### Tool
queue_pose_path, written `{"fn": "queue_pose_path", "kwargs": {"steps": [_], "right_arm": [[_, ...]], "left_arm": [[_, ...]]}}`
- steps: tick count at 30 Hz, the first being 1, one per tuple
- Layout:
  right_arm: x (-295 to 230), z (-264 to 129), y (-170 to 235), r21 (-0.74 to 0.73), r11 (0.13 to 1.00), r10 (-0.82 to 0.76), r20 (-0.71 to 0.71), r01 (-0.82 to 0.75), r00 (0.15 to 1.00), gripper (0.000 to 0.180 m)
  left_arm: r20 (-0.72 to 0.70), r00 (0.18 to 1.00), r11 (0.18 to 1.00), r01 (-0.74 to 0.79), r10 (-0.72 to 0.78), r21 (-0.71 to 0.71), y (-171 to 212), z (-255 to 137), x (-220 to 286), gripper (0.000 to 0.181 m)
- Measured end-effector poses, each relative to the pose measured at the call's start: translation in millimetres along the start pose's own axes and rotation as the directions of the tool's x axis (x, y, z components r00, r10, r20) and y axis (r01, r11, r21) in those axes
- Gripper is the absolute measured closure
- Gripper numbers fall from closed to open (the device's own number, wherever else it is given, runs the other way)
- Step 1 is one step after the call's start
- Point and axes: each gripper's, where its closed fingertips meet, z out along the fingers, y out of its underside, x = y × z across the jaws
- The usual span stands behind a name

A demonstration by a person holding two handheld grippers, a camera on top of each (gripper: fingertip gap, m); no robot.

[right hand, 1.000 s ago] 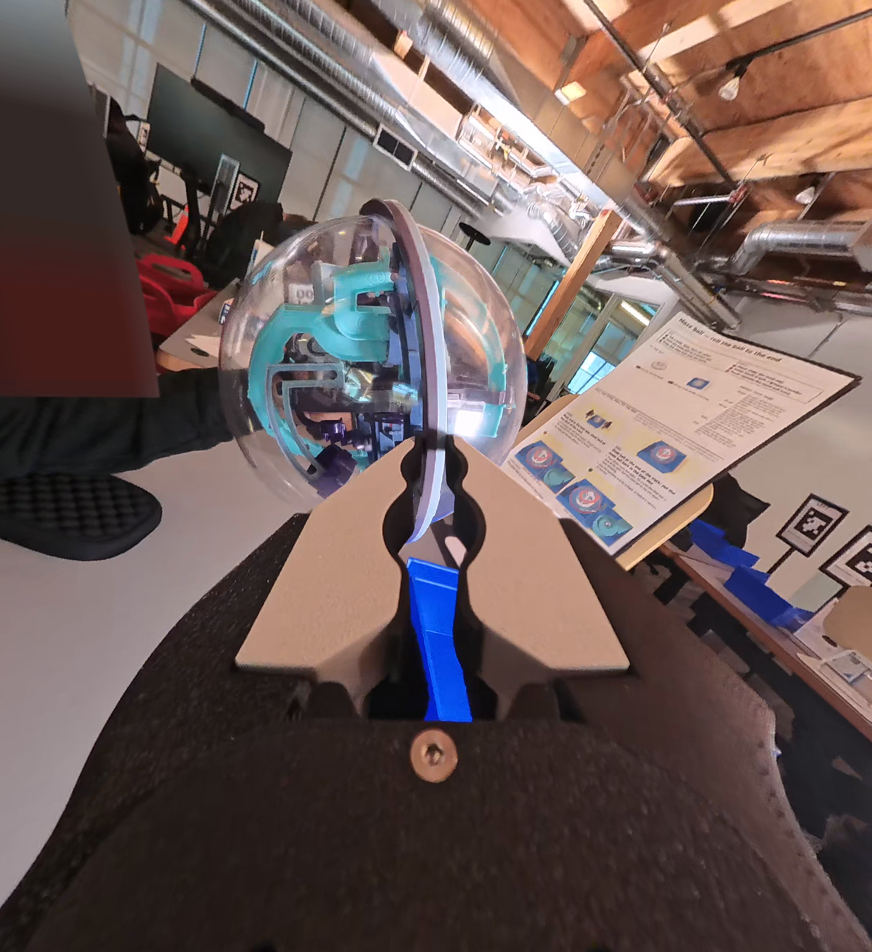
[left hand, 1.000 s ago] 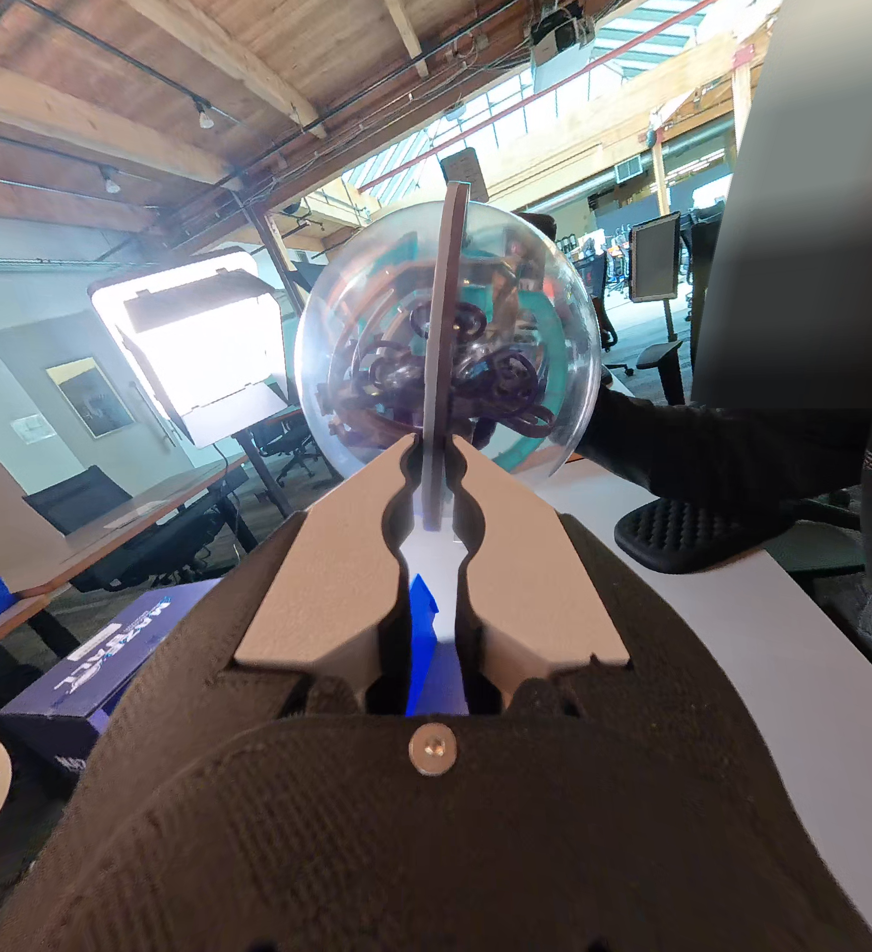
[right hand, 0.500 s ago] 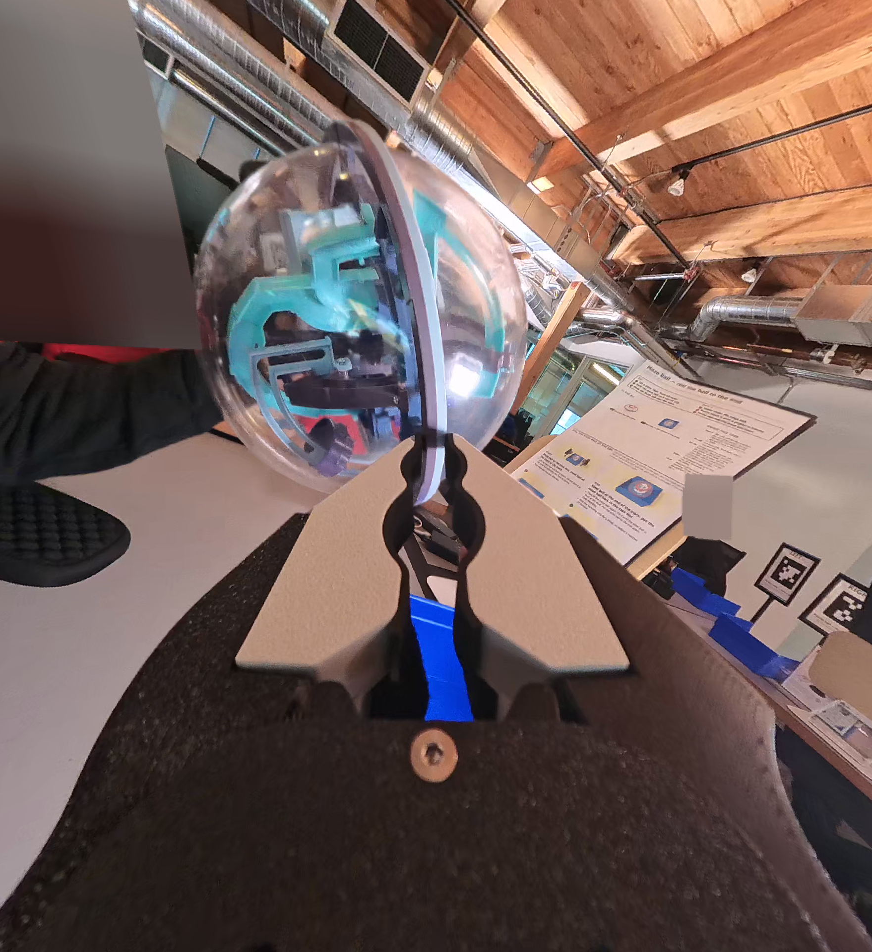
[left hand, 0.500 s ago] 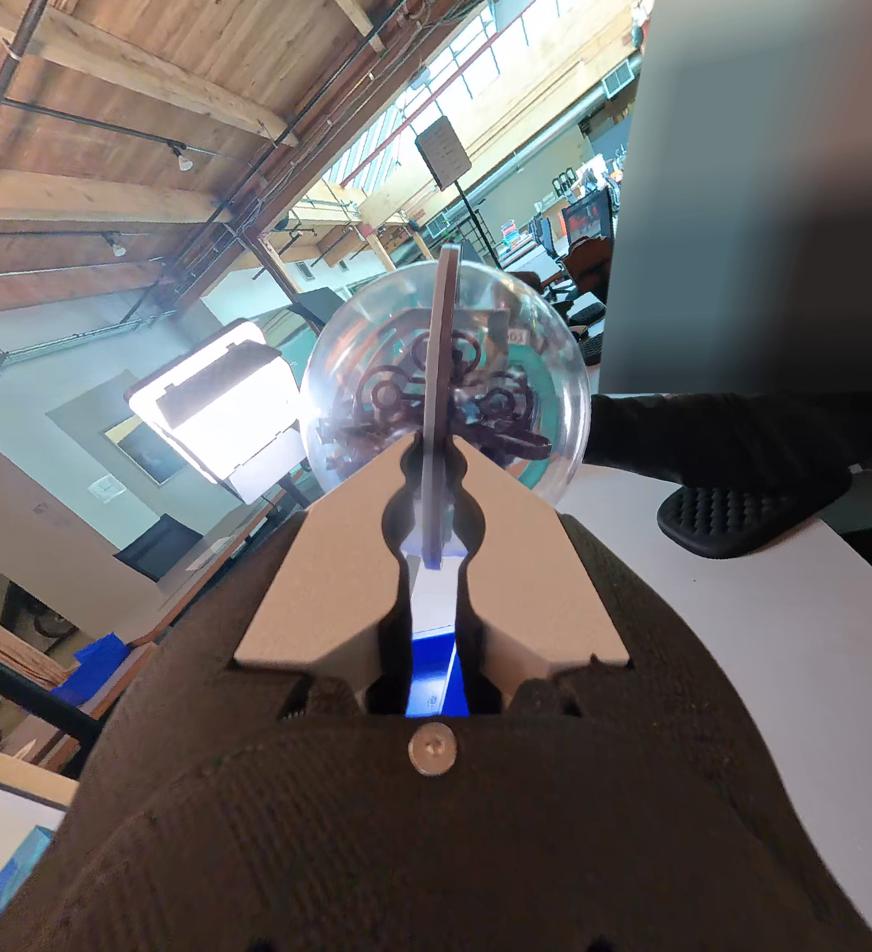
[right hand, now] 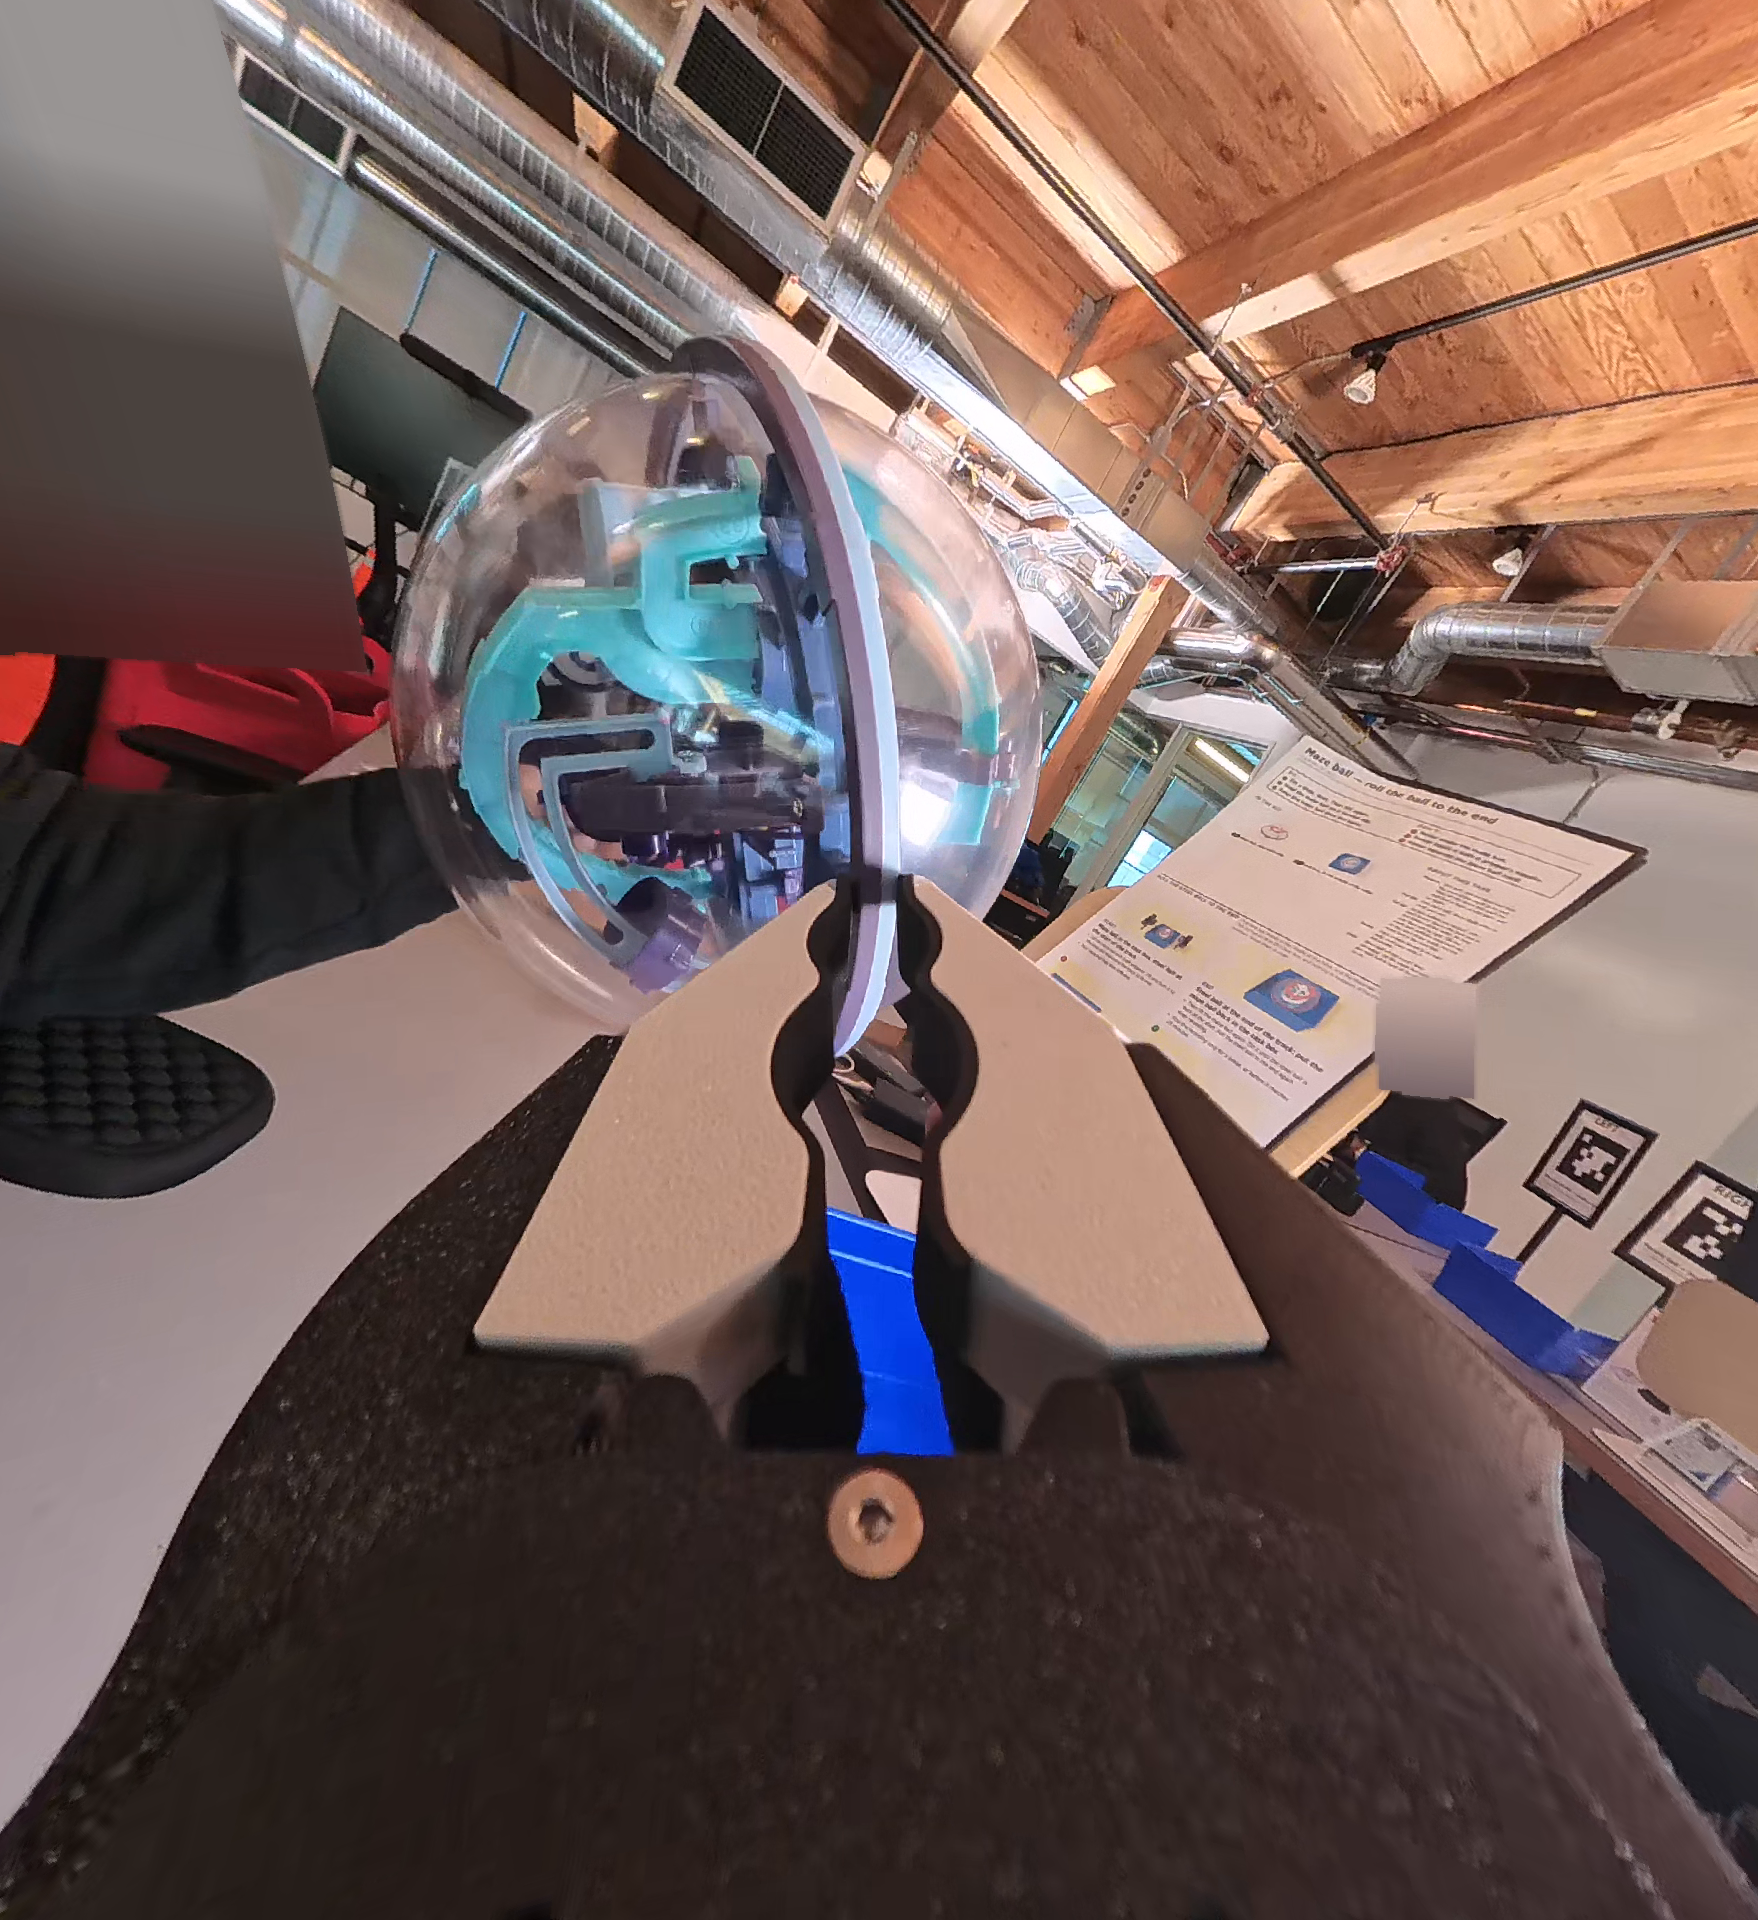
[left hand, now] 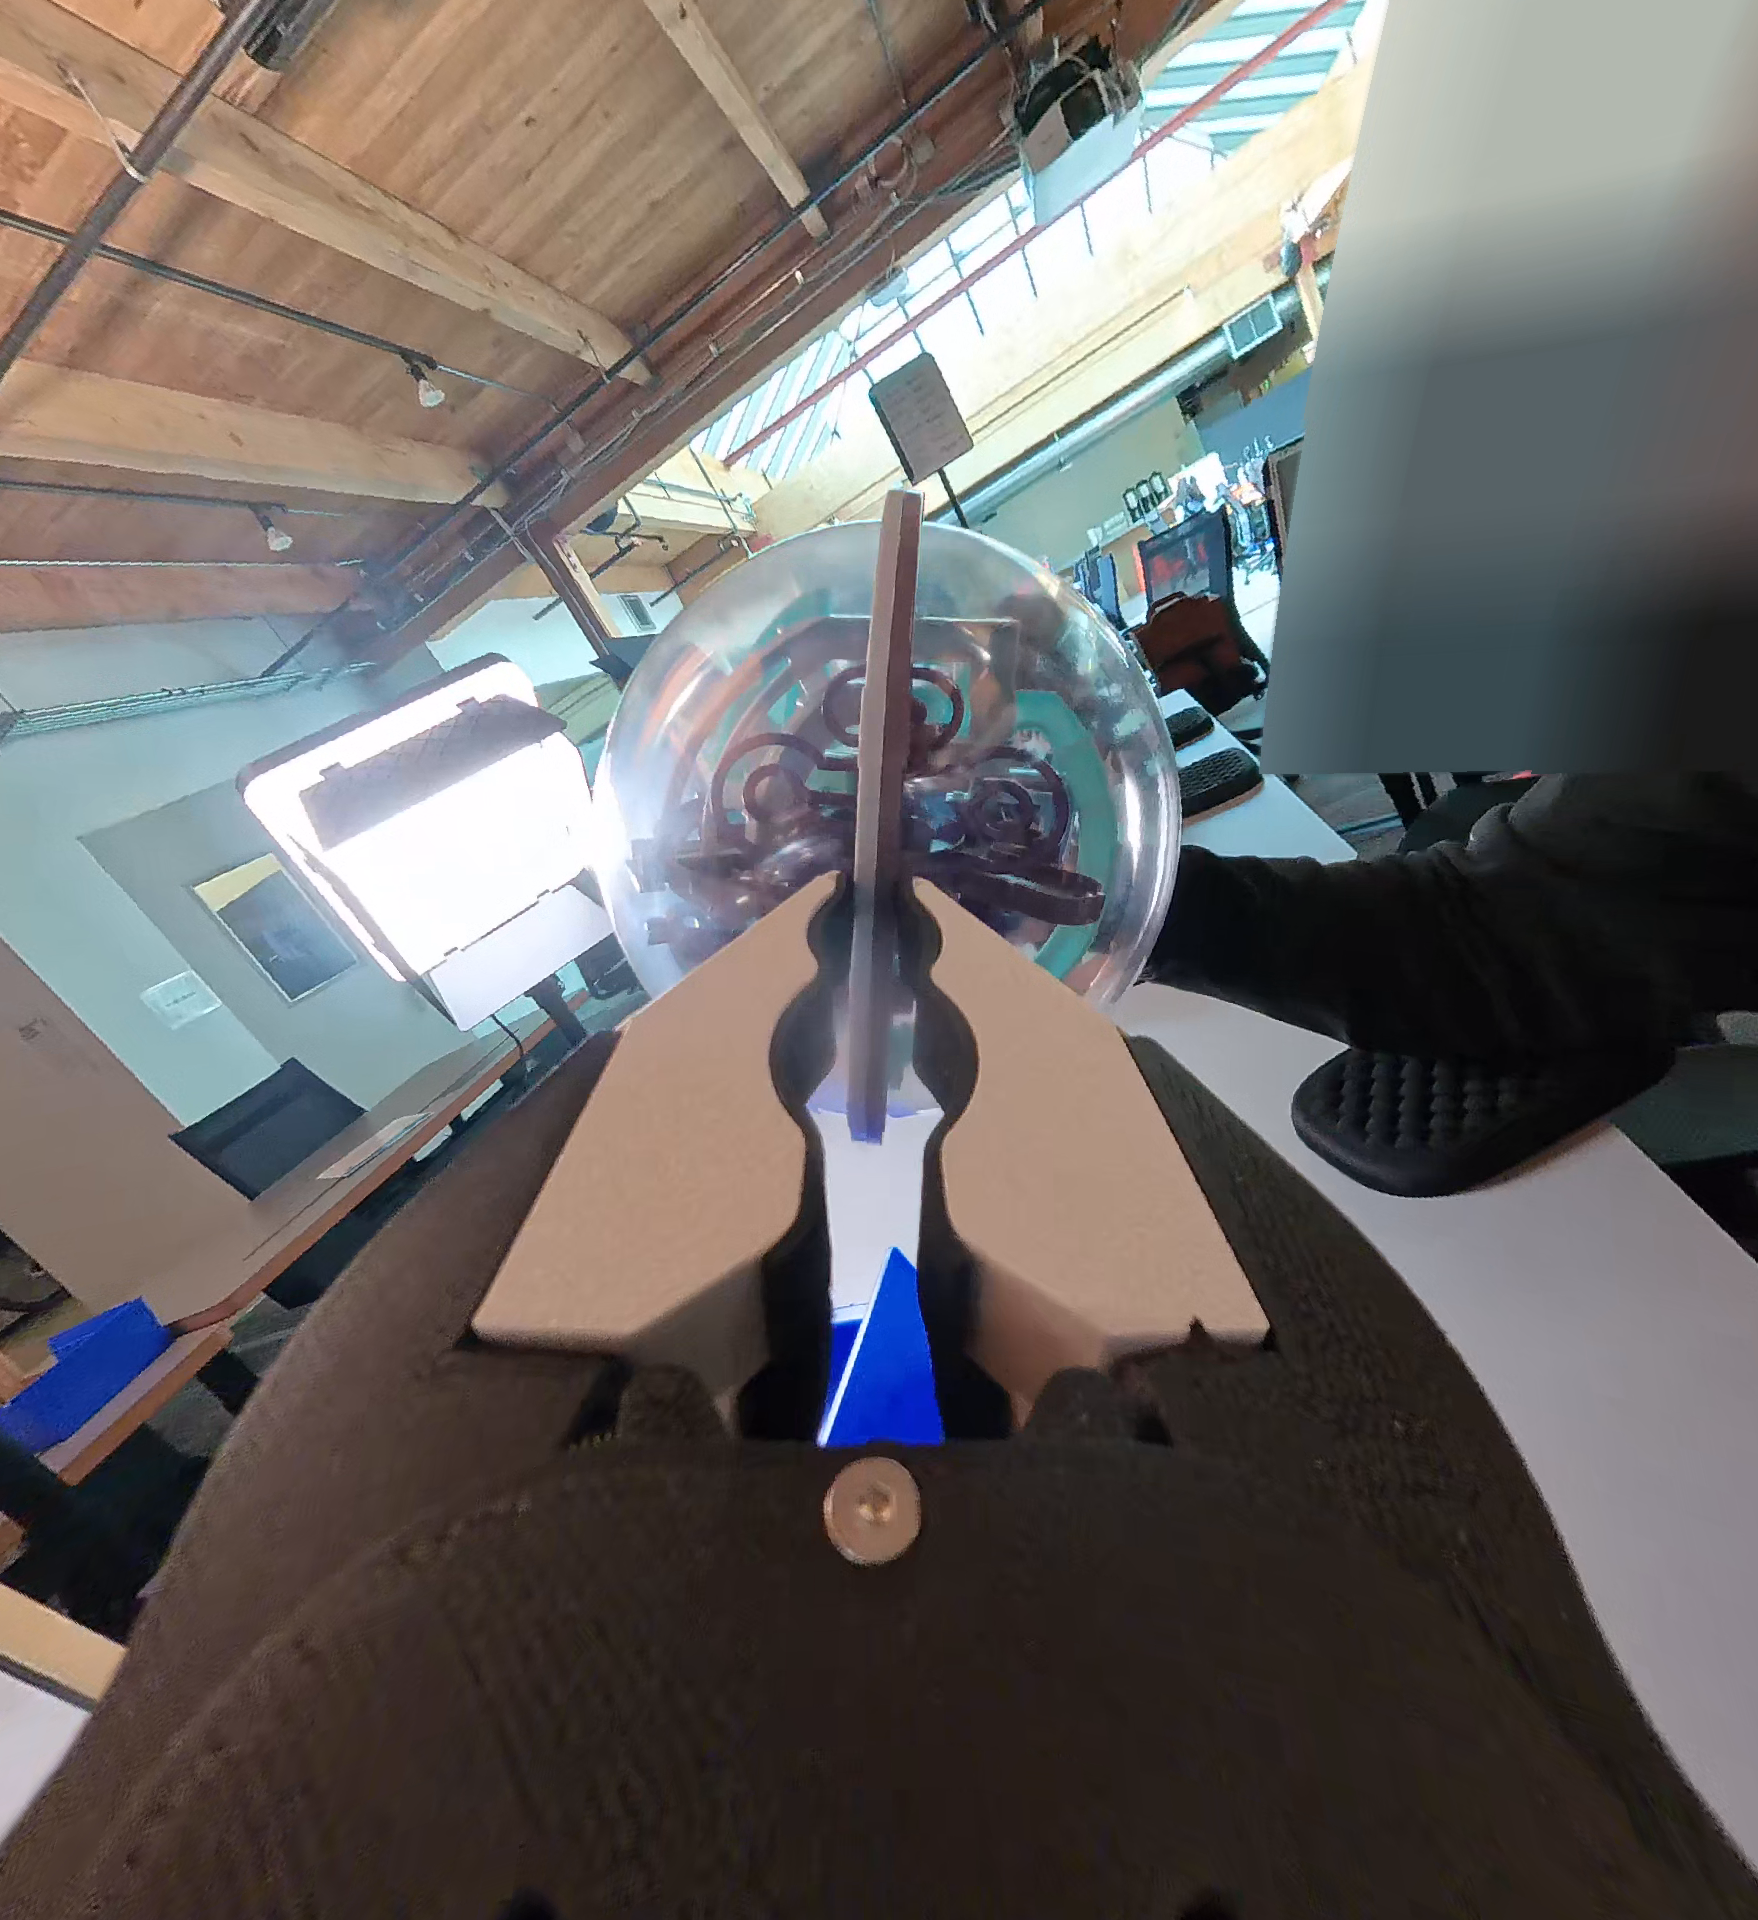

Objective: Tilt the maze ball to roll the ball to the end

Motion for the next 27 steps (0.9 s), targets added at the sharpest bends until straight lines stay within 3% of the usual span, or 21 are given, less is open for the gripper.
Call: {"fn": "queue_pose_path", "kwargs": {"steps": [16, 27], "right_arm": [[5, 4, 22, -0.037, 0.998, 0.056, -0.006, -0.056, 0.998, 0.173], [8, 4, 41, -0.07, 0.99, 0.12, -0.011, -0.121, 0.993, 0.174]], "left_arm": [[0.012, 0.997, 0.997, 0.08, -0.08, 0.005, 23, -8, -8, 0.174], [0.017, 0.971, 0.971, 0.239, -0.24, 0.012, 44, -12, -19, 0.174]]}}
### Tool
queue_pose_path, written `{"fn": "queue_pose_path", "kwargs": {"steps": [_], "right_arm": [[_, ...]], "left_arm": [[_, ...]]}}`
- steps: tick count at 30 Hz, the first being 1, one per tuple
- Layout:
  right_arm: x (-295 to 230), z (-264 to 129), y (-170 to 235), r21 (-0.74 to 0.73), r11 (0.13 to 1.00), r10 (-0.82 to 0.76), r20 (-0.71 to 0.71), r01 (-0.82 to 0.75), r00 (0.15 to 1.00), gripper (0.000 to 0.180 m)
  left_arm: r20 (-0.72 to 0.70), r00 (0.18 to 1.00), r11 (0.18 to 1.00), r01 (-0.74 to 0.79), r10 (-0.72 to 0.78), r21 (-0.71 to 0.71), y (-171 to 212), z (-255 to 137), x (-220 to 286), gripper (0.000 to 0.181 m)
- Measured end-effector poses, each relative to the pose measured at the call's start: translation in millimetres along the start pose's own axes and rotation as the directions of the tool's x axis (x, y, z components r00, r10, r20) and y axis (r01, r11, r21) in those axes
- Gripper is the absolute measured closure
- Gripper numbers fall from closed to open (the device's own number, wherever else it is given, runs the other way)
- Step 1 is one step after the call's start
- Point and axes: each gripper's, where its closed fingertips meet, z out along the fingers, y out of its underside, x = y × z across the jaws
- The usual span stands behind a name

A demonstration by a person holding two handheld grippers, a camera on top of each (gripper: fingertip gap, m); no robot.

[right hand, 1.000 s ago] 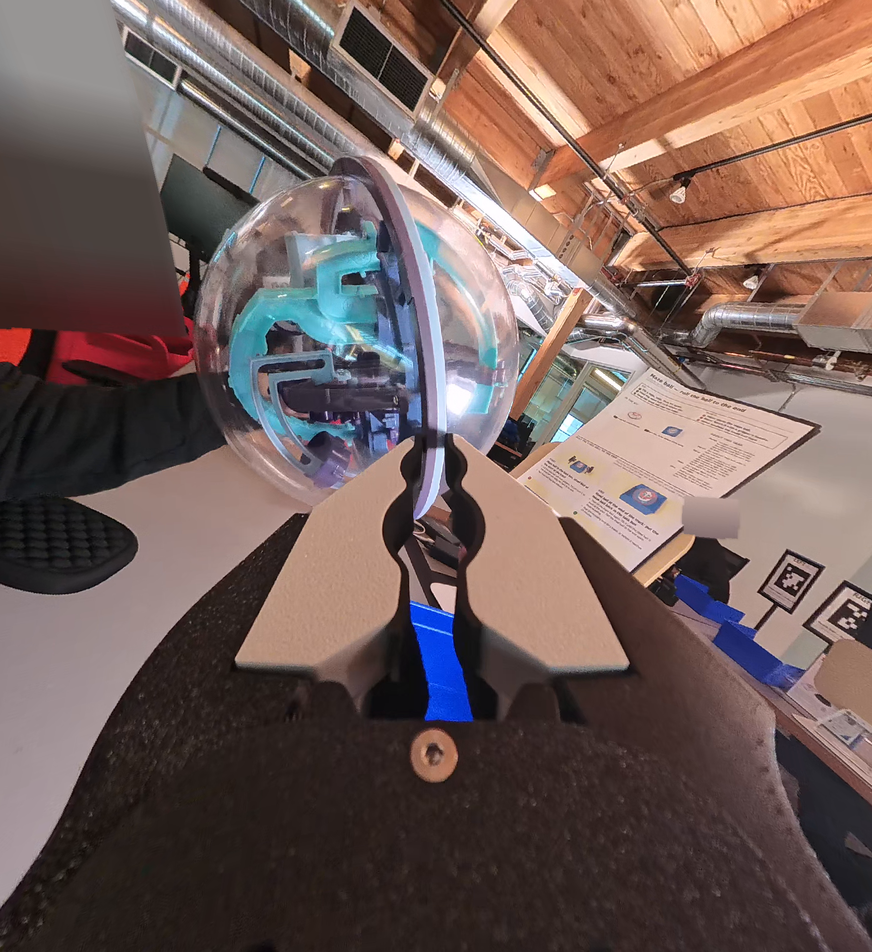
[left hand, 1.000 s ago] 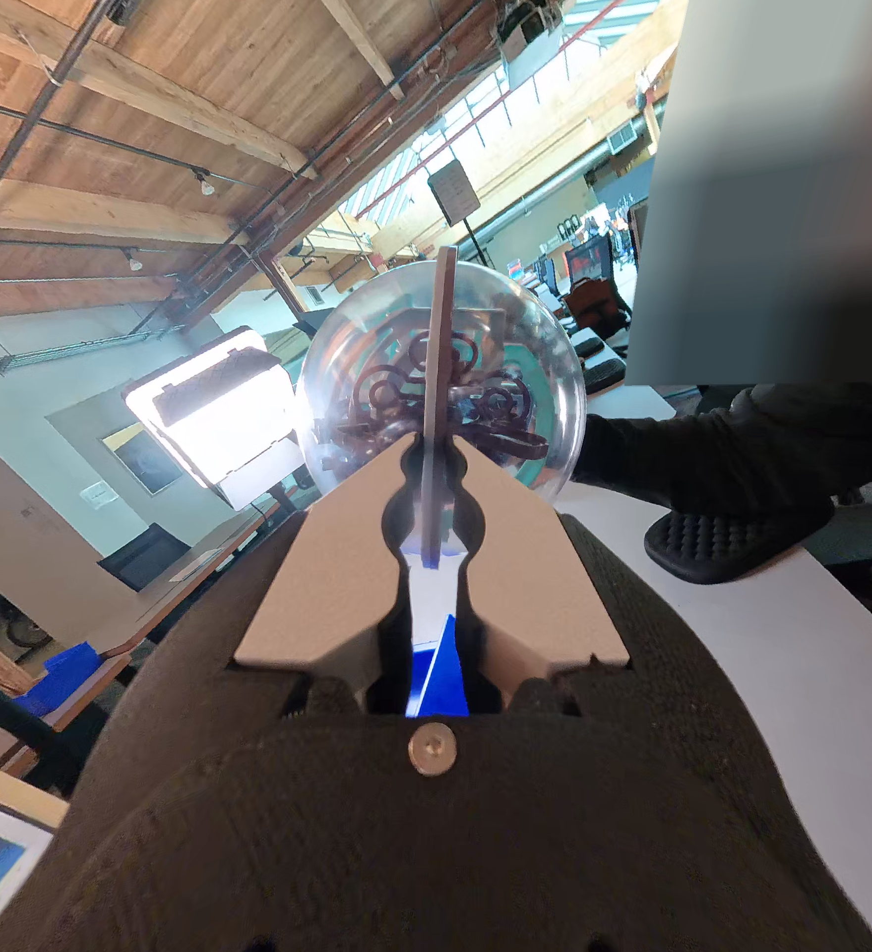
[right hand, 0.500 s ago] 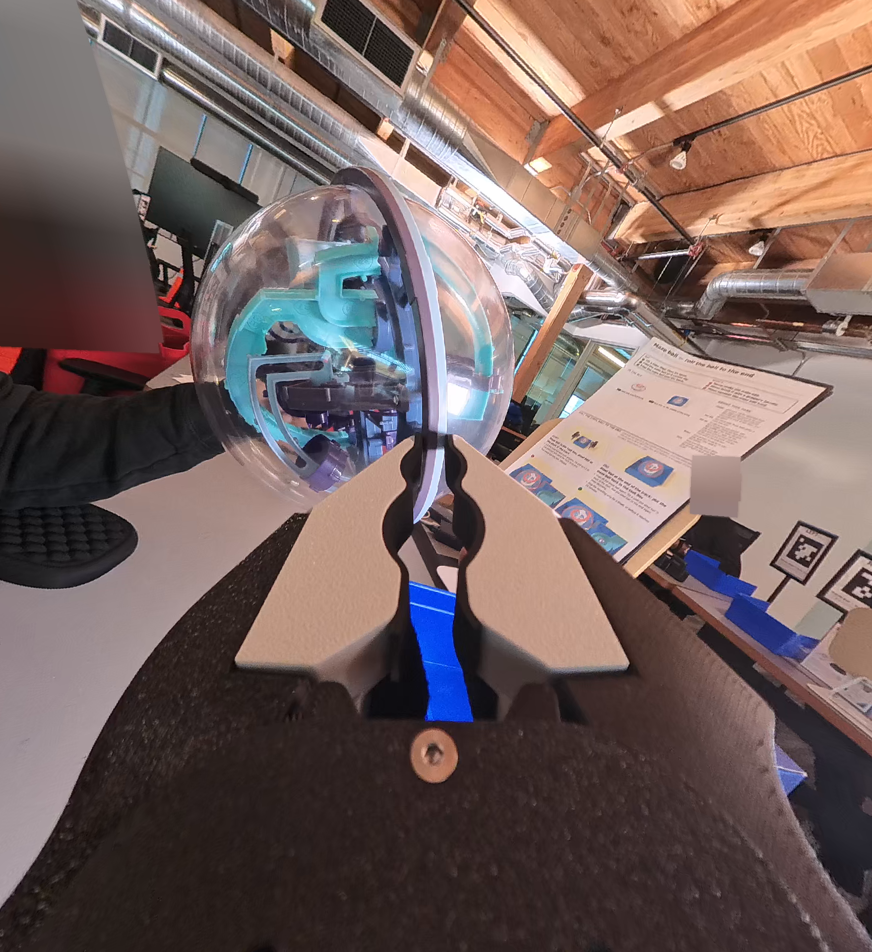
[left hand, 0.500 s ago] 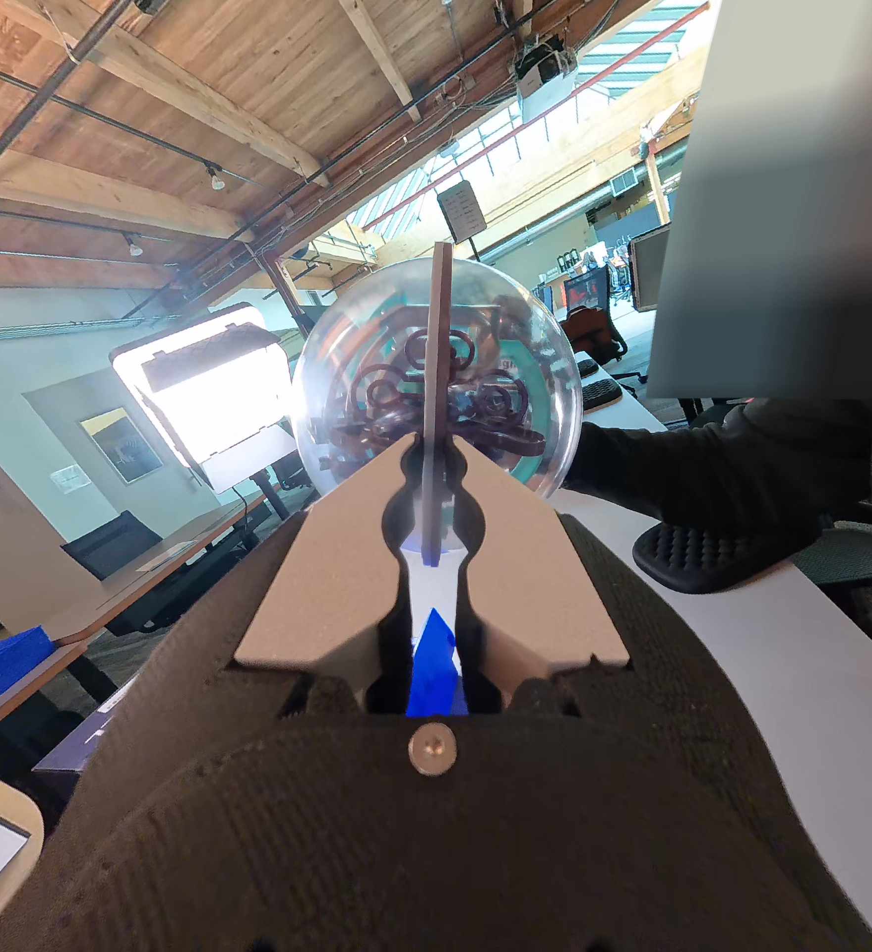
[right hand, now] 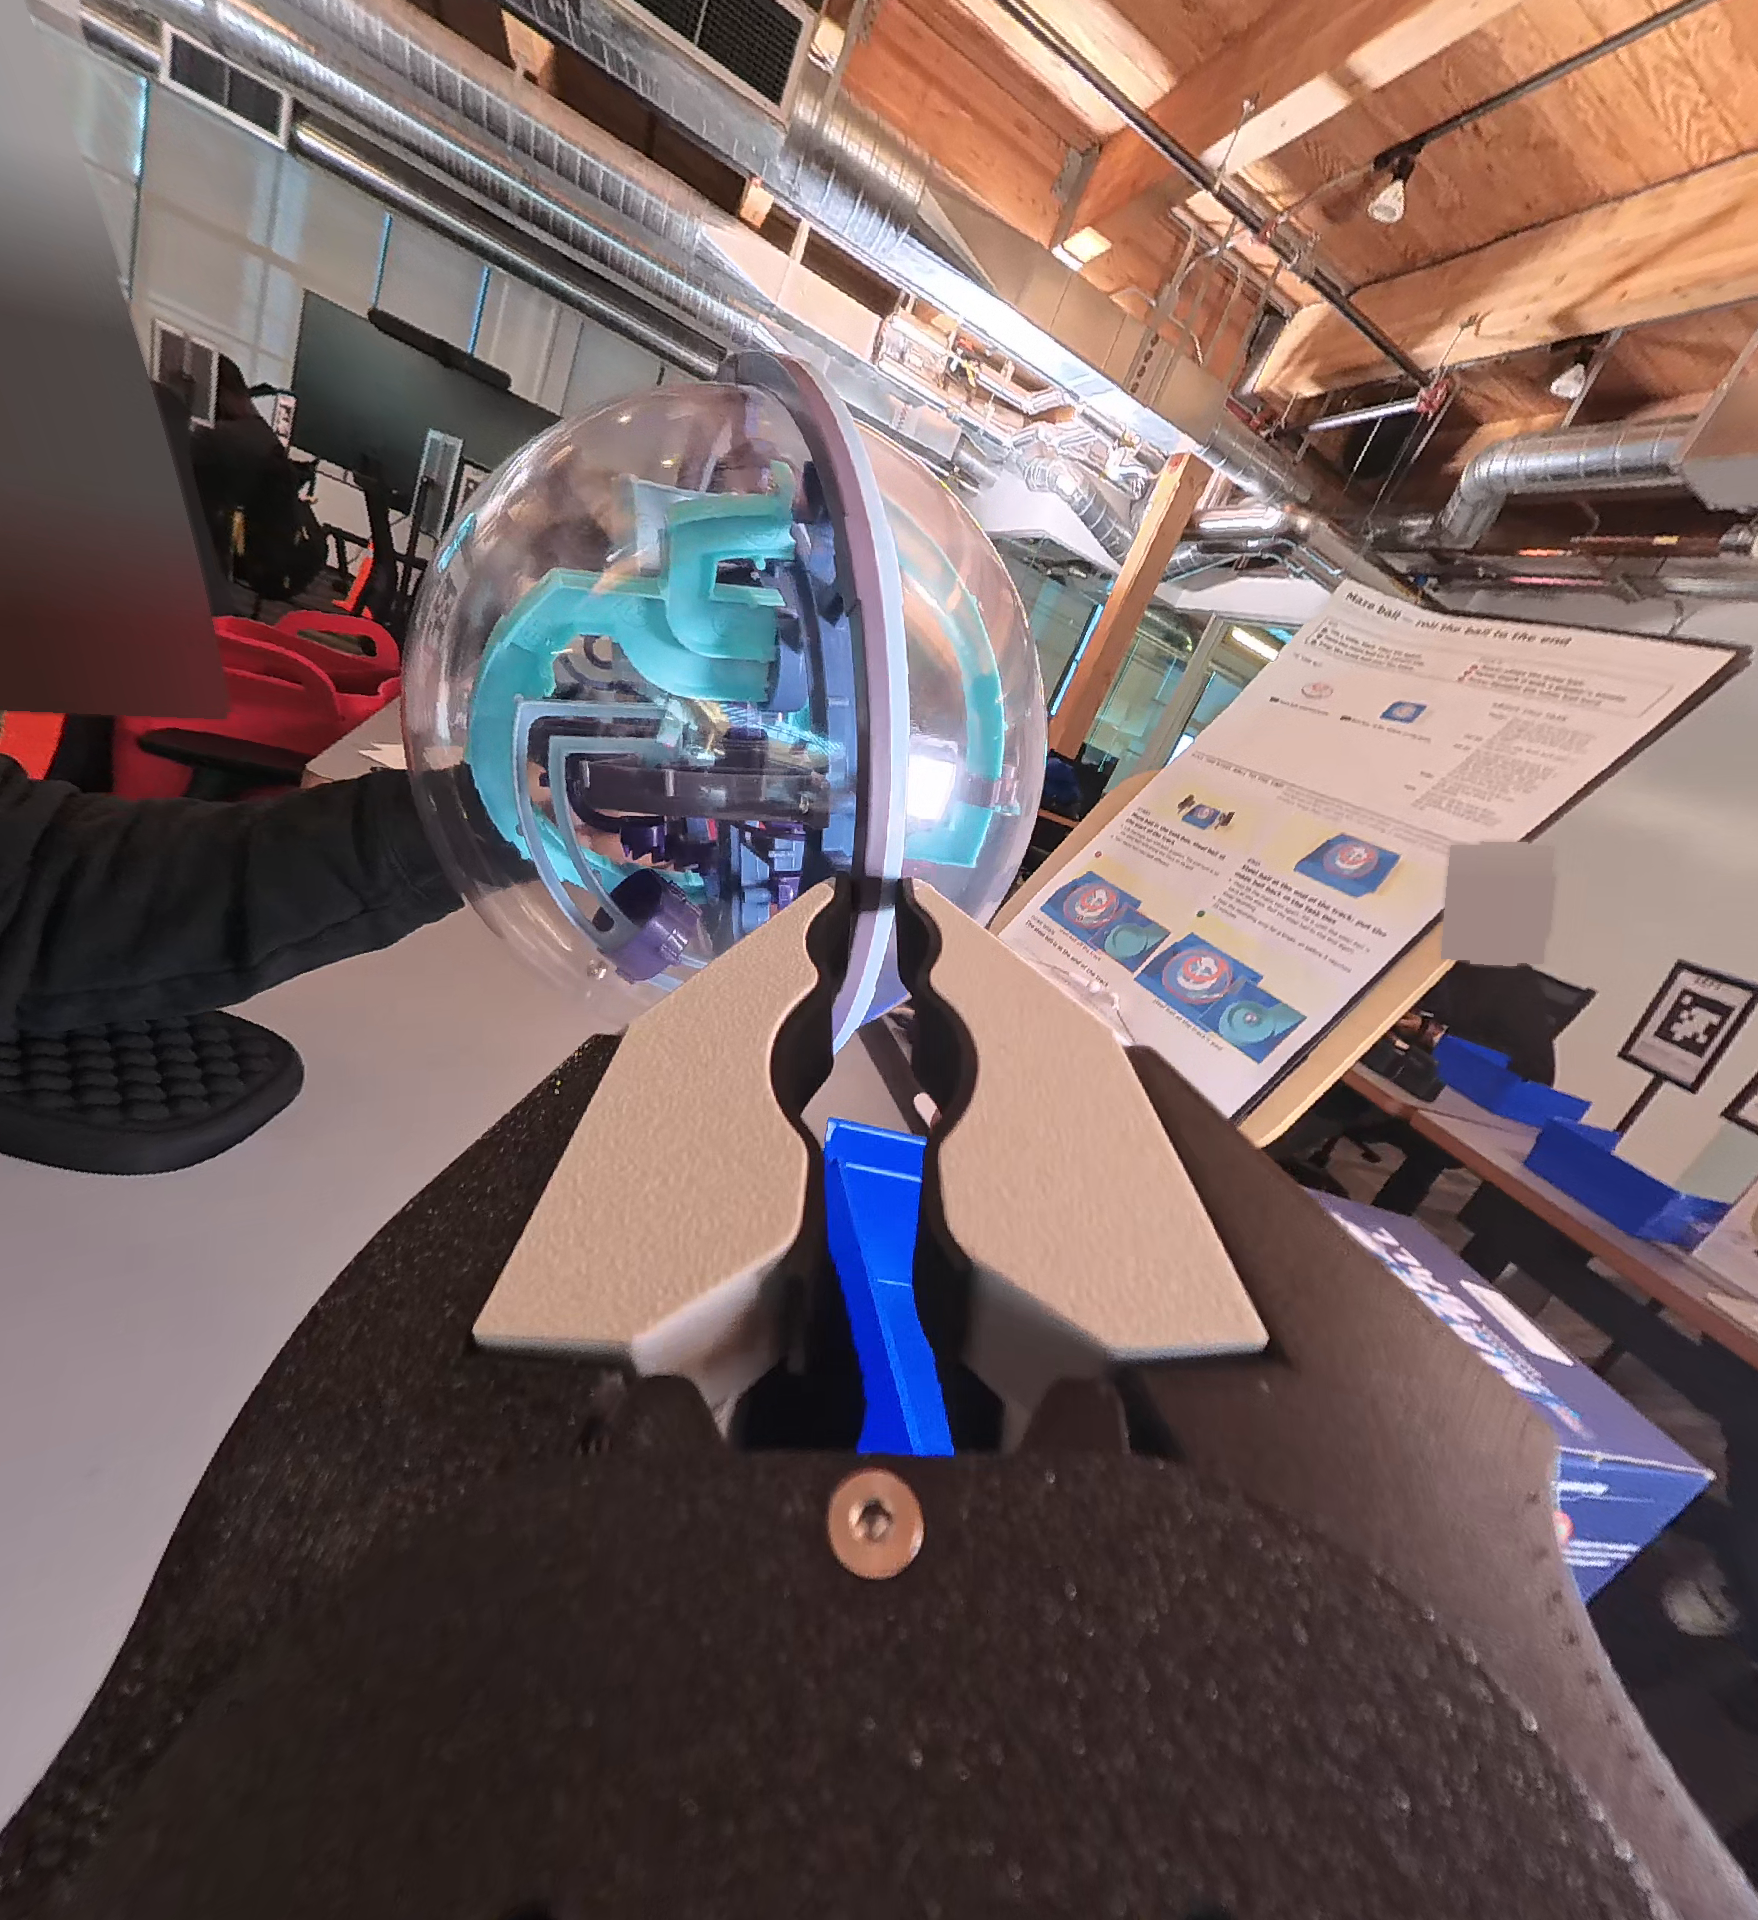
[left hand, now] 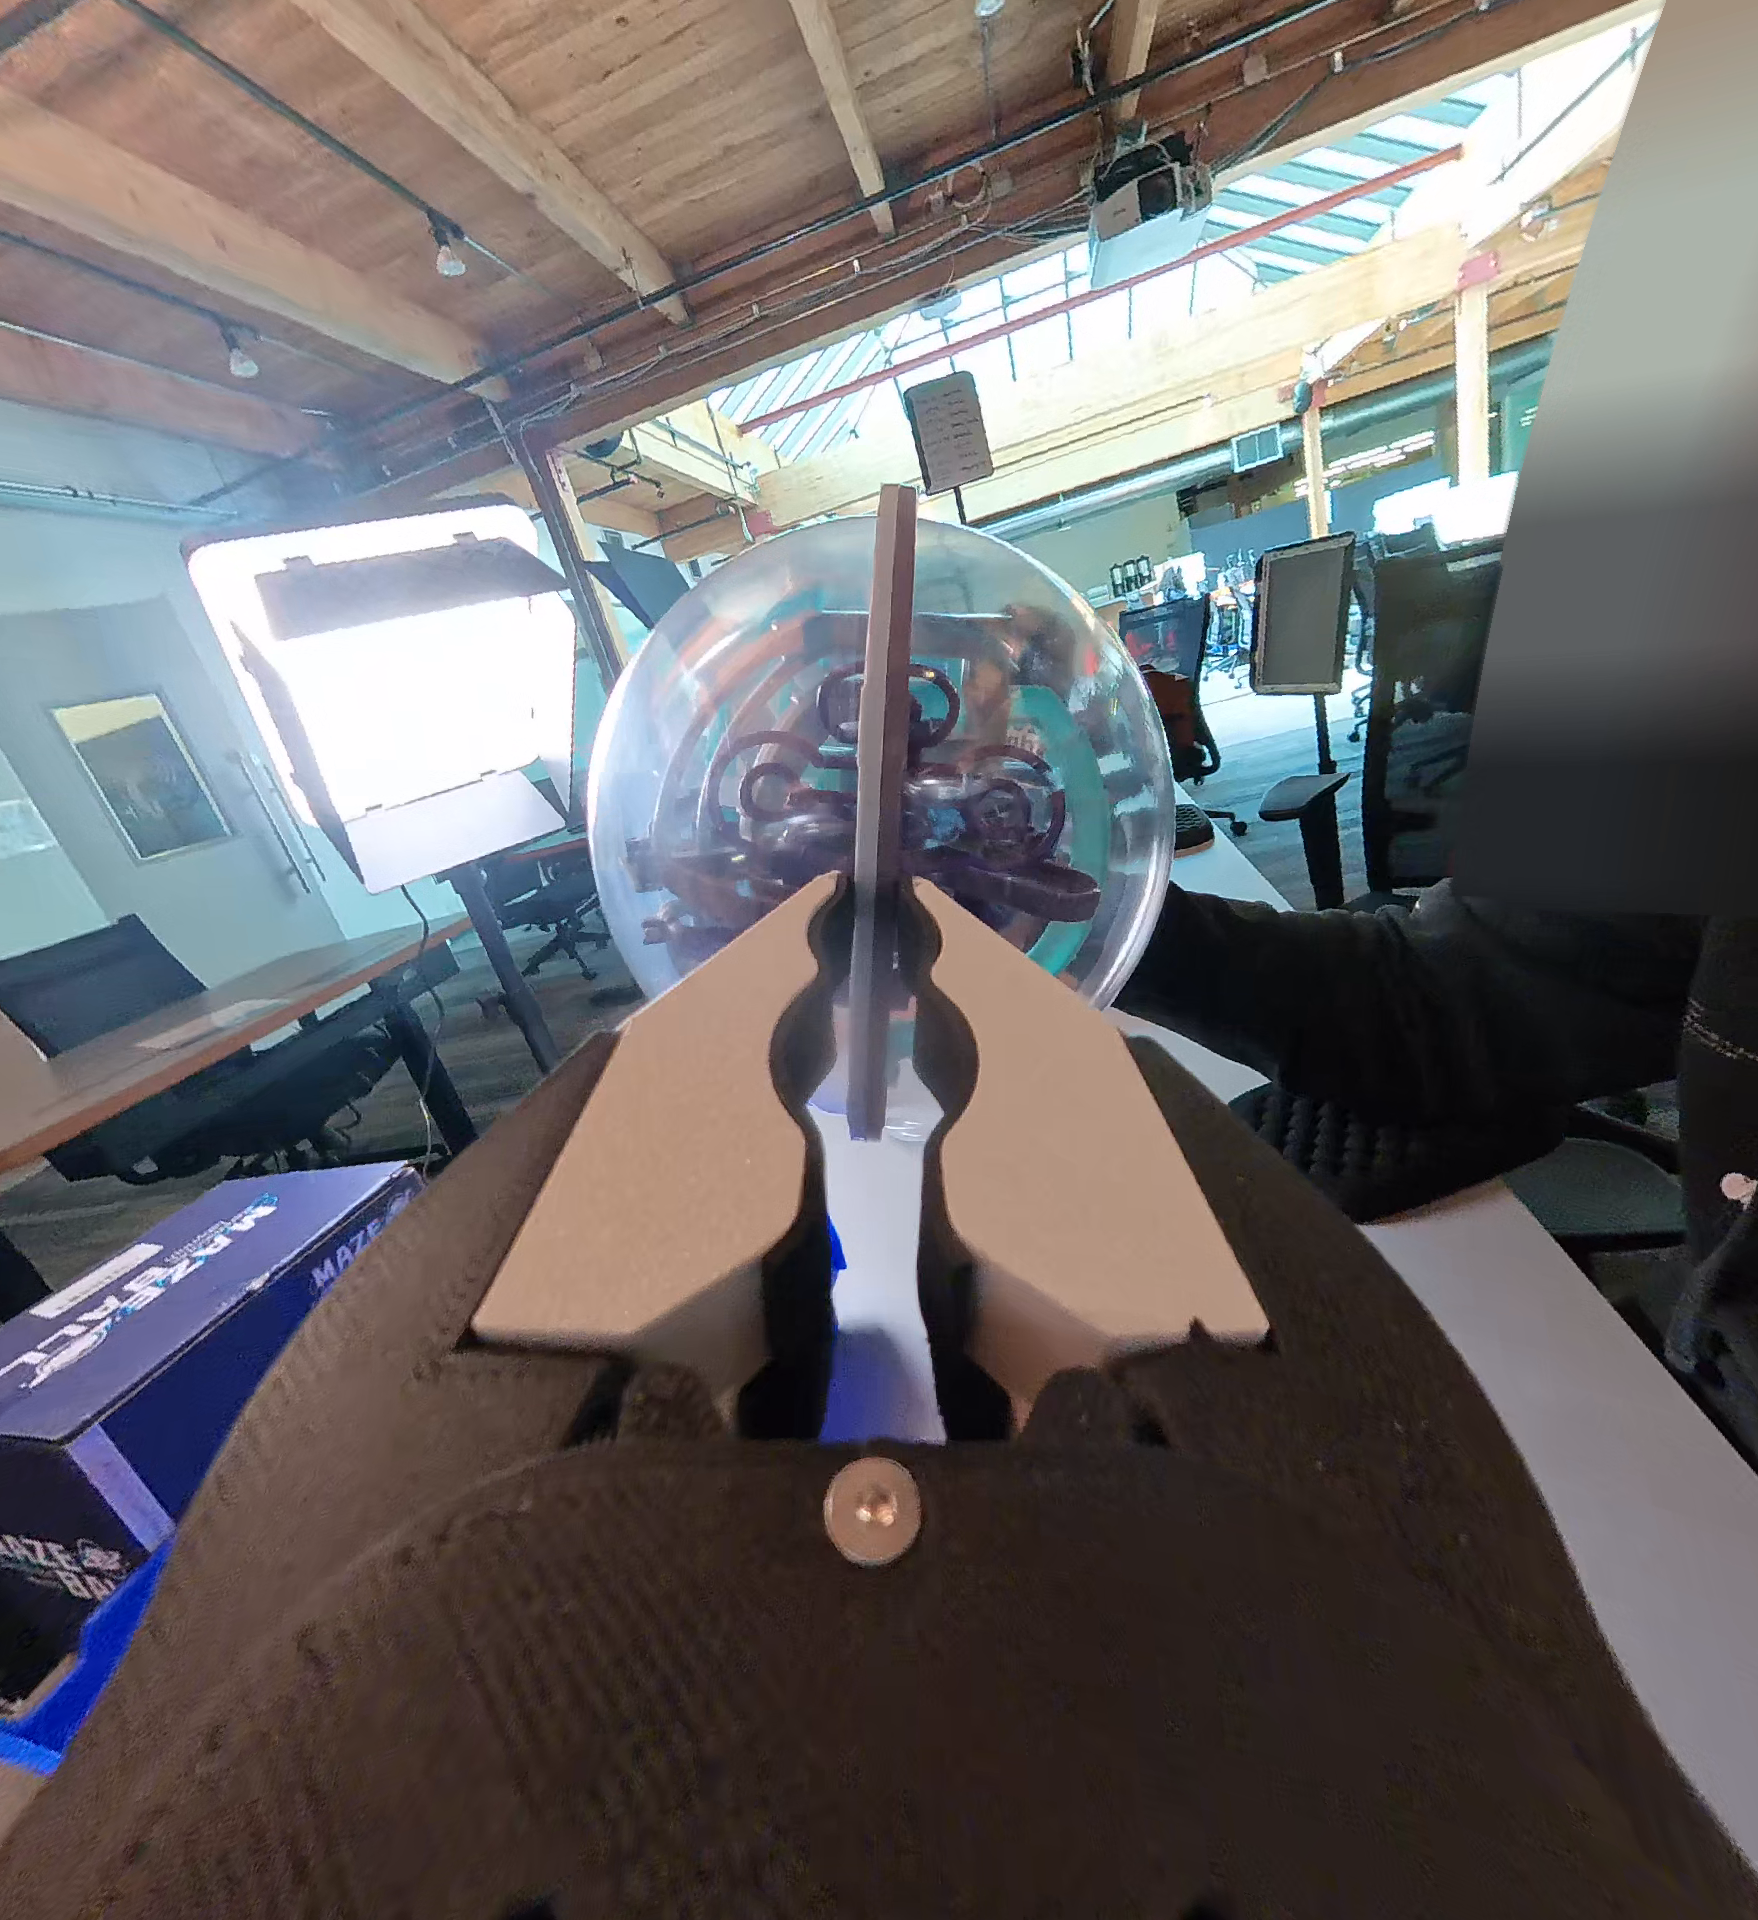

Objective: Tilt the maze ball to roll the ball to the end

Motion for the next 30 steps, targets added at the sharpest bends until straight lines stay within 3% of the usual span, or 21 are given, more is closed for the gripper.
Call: {"fn": "queue_pose_path", "kwargs": {"steps": [30], "right_arm": [[6, 8, 45, -0.077, 0.987, 0.139, 0.002, -0.139, 0.99, 0.173]], "left_arm": [[0.063, 0.988, 0.989, 0.142, -0.139, -0.035, 18, -7, -21, 0.174]]}}
